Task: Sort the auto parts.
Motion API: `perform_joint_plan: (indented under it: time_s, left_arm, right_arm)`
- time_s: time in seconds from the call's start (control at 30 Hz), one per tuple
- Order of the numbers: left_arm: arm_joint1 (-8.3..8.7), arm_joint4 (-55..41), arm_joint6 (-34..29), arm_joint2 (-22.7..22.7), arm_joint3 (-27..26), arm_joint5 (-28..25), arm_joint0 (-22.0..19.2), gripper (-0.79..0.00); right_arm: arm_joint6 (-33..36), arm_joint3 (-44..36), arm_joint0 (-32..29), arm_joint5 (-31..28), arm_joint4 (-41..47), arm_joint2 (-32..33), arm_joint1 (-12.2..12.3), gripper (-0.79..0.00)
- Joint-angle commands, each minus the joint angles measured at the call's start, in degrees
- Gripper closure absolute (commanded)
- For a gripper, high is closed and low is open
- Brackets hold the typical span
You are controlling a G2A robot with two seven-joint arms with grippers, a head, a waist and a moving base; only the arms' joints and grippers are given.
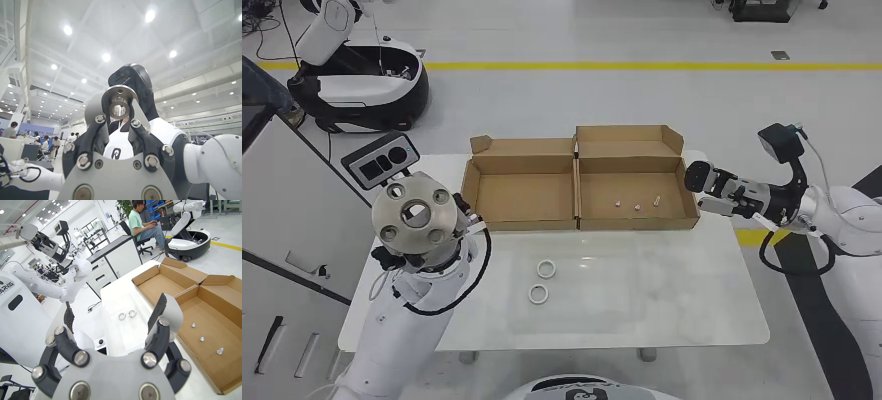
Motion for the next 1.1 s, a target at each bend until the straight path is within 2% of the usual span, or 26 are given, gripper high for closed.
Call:
perform_joint_plan:
  time_s: [0.0,0.23,0.4,0.57,0.77,0.9,1.07]
  left_arm:
    - [0.00,0.00,0.00,0.00,0.00,0.00,0.00,0.000]
    - [0.00,0.00,0.00,0.00,0.00,0.00,0.00,0.000]
    - [-0.25,4.49,3.05,-0.89,0.09,2.99,0.08,0.000]
    - [-0.46,13.68,6.50,-0.82,2.39,10.01,-0.18,0.000]
    - [-0.73,23.53,8.73,0.54,3.53,16.01,-0.68,0.000]
    - [-1.26,27.74,12.18,2.27,5.17,18.41,-2.66,0.000]
    - [-1.97,33.38,15.15,4.28,9.08,22.05,-7.41,0.000]
  right_arm:
    - [0.00,0.00,0.00,0.00,0.00,0.00,0.00,-0.785]
    - [0.00,0.00,0.00,0.00,0.00,0.00,0.00,-0.785]
    - [0.00,0.00,0.00,0.00,0.00,0.00,0.00,-0.785]
    - [0.00,0.00,0.00,0.00,0.00,0.00,0.00,-0.785]
    - [0.00,0.00,0.00,0.00,0.00,0.00,0.00,-0.785]
    - [0.00,0.00,0.00,0.00,0.00,0.00,0.00,-0.785]
    - [0.00,0.00,0.00,0.00,0.00,0.00,0.00,-0.785]
